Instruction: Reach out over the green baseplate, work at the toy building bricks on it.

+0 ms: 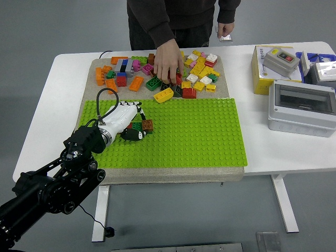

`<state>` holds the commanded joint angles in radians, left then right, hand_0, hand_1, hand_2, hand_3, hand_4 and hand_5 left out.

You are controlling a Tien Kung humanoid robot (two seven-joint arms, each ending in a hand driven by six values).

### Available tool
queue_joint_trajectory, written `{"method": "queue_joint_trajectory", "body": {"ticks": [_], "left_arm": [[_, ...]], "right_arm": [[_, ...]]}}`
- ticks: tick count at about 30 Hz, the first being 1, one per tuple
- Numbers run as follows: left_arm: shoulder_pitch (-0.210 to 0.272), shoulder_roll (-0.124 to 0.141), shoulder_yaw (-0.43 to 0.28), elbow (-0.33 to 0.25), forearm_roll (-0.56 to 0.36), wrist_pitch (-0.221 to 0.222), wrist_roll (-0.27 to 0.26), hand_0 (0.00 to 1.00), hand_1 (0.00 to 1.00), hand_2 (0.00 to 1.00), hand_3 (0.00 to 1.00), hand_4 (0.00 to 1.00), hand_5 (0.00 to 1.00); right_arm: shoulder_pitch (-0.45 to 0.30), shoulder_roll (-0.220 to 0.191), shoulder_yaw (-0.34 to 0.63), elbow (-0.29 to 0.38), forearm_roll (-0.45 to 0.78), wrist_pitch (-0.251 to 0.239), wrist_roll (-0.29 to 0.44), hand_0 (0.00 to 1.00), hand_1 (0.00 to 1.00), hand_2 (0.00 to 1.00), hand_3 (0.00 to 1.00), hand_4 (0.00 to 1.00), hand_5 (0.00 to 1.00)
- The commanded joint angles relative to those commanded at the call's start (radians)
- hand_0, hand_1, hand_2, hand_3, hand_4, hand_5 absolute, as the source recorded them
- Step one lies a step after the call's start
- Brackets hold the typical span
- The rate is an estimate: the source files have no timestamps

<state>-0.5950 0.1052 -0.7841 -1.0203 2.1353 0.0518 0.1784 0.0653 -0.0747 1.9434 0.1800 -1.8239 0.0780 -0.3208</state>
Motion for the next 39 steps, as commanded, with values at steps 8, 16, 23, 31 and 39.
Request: {"method": "queue_joint_trajectory", "body": {"ticks": [8,16,23,31,39], "left_arm": [[-0.023,0.014,0.027,0.012,-0.012,-0.003,-0.013,0.998,0.947,0.964,0.598,0.644,0.247],[-0.035,0.027,0.048,0.025,-0.022,-0.007,-0.022,0.998,0.946,0.964,0.599,0.634,0.236],[-0.045,0.037,0.065,0.035,-0.027,-0.006,-0.025,0.998,0.945,0.964,0.599,0.628,0.229],[-0.056,0.041,0.080,0.036,-0.029,-0.006,-0.029,0.998,0.945,0.964,0.599,0.626,0.227],[-0.068,0.042,0.098,0.037,-0.030,-0.003,-0.030,0.998,0.944,0.962,0.599,0.624,0.225]], "right_arm": [[0.000,-0.001,-0.002,0.000,0.001,0.000,0.001,0.695,0.618,0.607,0.702,0.342,0.893],[-0.002,-0.002,-0.003,0.000,0.003,-0.001,0.004,0.695,0.617,0.607,0.702,0.342,0.894],[-0.002,-0.002,-0.007,0.000,0.007,-0.002,0.006,0.695,0.616,0.607,0.703,0.343,0.894],[0.000,-0.003,-0.010,0.000,0.011,-0.003,0.006,0.695,0.616,0.605,0.702,0.344,0.895],[0.002,-0.005,-0.012,0.000,0.013,-0.004,0.008,0.695,0.615,0.603,0.703,0.344,0.894]]}}
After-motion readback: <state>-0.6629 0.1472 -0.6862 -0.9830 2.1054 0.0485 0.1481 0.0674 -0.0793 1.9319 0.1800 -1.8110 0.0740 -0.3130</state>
